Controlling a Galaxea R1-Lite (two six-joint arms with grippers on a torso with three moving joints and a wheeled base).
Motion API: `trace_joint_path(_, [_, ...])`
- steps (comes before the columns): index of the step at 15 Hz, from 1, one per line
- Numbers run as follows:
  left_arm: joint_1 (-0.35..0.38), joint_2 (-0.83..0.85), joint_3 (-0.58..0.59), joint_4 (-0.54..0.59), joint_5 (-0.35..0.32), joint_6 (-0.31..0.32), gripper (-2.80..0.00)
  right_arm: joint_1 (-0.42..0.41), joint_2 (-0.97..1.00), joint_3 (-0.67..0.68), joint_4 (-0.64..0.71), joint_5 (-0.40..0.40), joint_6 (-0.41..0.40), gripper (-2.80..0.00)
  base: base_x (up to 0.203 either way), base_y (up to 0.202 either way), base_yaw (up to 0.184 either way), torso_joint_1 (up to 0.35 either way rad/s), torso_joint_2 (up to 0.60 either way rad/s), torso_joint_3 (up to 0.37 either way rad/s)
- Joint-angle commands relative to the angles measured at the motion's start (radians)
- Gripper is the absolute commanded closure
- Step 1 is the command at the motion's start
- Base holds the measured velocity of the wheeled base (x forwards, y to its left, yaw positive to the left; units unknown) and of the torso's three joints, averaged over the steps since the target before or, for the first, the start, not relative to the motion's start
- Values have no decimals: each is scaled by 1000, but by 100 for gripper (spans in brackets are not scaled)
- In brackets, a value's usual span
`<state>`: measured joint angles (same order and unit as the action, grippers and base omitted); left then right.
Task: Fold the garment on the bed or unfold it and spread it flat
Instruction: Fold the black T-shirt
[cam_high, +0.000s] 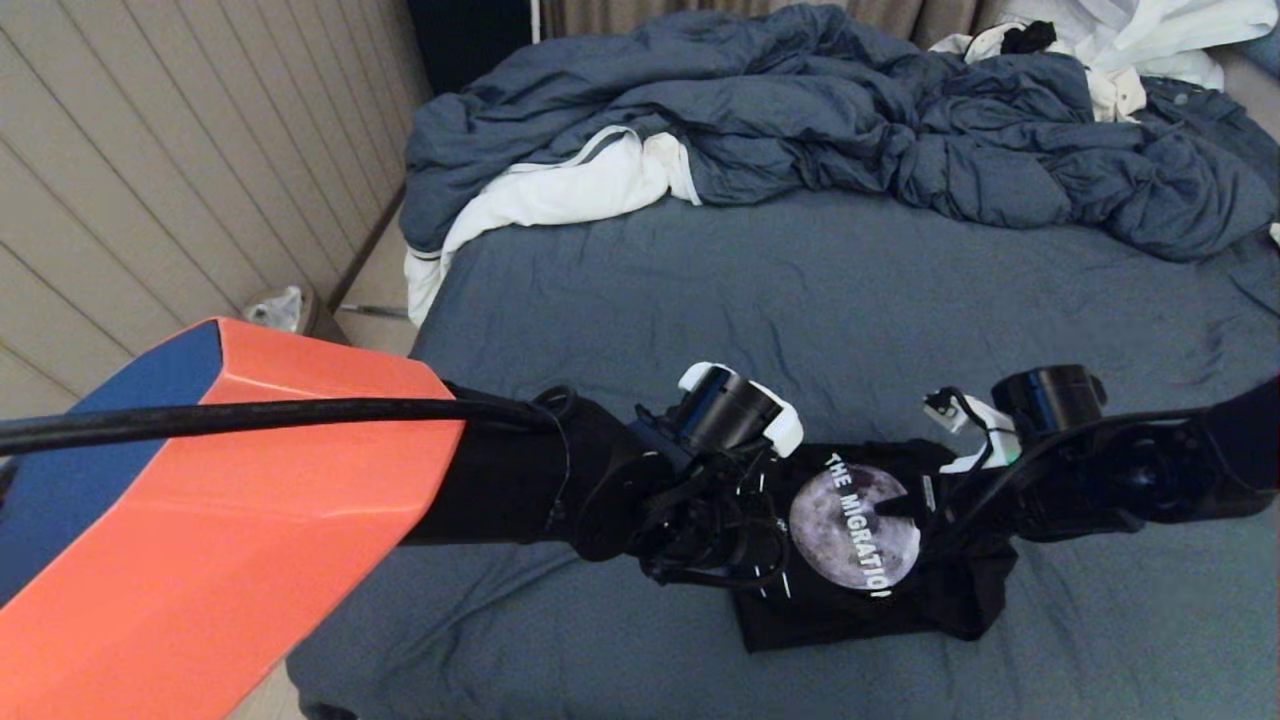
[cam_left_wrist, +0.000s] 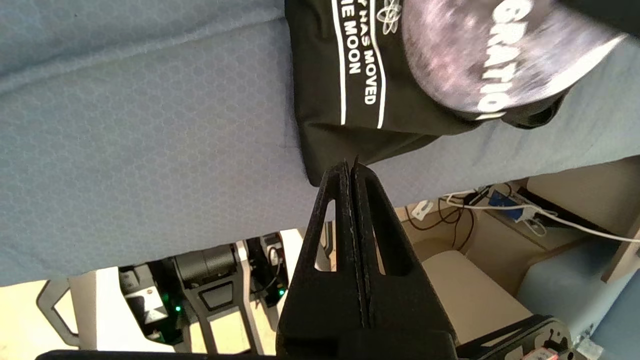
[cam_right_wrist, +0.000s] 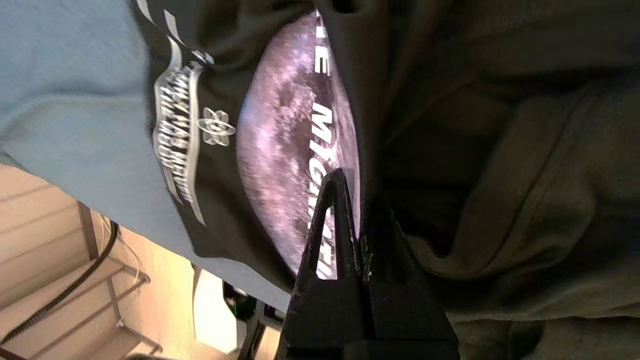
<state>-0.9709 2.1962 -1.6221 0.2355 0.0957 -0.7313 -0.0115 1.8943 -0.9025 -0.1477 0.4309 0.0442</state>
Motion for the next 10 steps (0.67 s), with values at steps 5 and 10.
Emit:
trace_joint_path(5, [0, 0, -7, 5, 1, -5, 0, -1, -167, -57, 42, 3, 28, 0, 0, 0, 0, 0, 0, 0])
trace_joint_path(10, [0, 4, -10, 4, 2, -2, 0, -65, -209, -104, 132, 3, 20, 0, 0, 0, 0, 0, 0, 0])
